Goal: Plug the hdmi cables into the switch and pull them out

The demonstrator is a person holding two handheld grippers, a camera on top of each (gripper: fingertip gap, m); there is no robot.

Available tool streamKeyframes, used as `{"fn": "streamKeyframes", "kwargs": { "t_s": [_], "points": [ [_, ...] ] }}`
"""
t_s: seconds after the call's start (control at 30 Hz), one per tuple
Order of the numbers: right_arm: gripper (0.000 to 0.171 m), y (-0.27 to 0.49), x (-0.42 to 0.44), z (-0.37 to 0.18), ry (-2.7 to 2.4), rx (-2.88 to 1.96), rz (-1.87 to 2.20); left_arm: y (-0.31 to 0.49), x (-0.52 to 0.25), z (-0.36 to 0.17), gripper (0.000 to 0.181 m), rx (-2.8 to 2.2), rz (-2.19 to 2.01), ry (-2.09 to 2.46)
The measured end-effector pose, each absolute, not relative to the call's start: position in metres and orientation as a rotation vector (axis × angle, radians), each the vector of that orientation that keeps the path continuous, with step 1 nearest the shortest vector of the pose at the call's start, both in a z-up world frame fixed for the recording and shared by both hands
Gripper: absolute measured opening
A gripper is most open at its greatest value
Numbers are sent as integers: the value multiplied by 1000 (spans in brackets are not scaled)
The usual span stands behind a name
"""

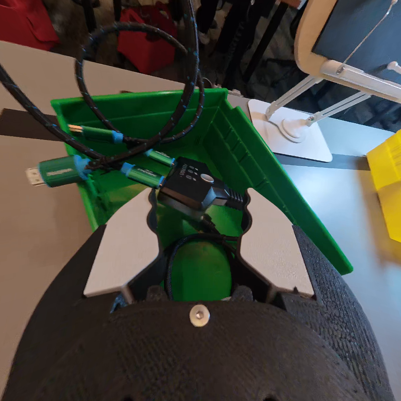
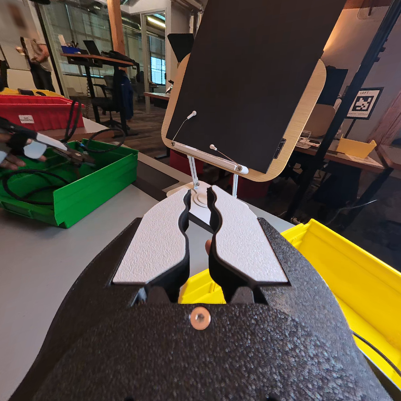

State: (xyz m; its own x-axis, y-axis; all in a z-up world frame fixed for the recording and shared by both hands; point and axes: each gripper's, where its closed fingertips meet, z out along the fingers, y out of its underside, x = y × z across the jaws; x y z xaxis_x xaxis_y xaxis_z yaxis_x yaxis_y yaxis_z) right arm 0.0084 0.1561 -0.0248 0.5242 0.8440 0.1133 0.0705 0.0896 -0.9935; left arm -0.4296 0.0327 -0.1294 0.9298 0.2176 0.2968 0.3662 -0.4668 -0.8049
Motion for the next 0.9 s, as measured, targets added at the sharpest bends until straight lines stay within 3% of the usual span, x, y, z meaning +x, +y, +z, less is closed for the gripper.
{"fn": "streamKeyframes", "kwargs": {
  "t_s": [0.17,0.37,0.6,0.73,0.9],
  "points": [
    [14,157,6,-29,-868,-1394,714,47,-421,-122,90,-1965,-229,-507],
    [13,156,3,-31,-880,-1403,704,69,-429,-120,89,-1584,-583,-823],
    [12,155,2,-34,-910,-1407,661,80,-443,-136,38,-1380,-637,-947],
    [12,152,4,-26,-907,-1382,657,75,-433,-112,35,-1342,-623,-830],
    [12,133,-2,-12,-961,-1300,668,61,-386,-30,23,-1281,-563,-446]
  ]
}}
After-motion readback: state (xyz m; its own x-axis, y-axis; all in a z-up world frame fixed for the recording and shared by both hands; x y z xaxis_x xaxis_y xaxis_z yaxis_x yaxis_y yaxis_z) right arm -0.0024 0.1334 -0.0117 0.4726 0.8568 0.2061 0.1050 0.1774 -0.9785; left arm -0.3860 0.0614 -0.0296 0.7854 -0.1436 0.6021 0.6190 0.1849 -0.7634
